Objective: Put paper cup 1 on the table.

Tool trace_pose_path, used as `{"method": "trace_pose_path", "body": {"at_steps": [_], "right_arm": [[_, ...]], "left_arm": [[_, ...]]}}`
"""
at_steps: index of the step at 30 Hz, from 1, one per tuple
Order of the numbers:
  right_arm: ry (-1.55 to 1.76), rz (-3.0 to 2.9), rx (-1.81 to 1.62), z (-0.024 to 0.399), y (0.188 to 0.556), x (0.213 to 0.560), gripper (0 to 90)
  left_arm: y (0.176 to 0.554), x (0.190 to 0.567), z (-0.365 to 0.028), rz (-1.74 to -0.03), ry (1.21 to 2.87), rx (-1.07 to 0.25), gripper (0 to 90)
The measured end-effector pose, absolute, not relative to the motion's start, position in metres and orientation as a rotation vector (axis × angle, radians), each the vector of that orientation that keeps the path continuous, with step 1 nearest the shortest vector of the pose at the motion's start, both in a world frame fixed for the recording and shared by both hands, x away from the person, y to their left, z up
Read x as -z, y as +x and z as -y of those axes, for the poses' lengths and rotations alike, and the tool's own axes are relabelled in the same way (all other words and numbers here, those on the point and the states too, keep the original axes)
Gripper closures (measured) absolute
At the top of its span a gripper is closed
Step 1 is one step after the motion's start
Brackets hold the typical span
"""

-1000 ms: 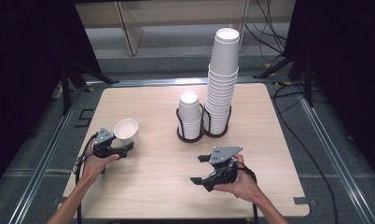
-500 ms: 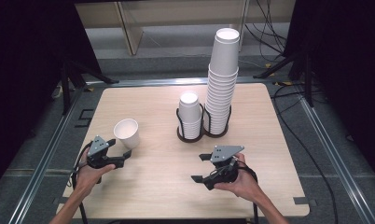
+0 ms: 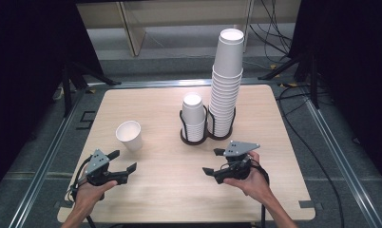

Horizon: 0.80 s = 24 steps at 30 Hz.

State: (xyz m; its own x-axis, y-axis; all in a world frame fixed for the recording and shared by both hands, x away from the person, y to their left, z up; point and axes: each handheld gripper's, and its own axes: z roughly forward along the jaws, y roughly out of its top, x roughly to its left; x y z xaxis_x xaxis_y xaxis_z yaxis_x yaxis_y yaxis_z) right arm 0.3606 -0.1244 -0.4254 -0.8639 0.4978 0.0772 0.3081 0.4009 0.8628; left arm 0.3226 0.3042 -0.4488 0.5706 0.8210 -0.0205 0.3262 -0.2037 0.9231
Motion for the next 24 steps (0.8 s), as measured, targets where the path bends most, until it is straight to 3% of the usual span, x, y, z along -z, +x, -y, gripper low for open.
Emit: {"method": "trace_pose_path", "body": {"at_steps": [24], "right_arm": [[0.997, -2.095, -1.479, 0.185, 0.397, 0.361, 17.2]], "left_arm": [[0.283, 0.453, -0.276, -0.905, 1.826, -0.544, 14.8]]}}
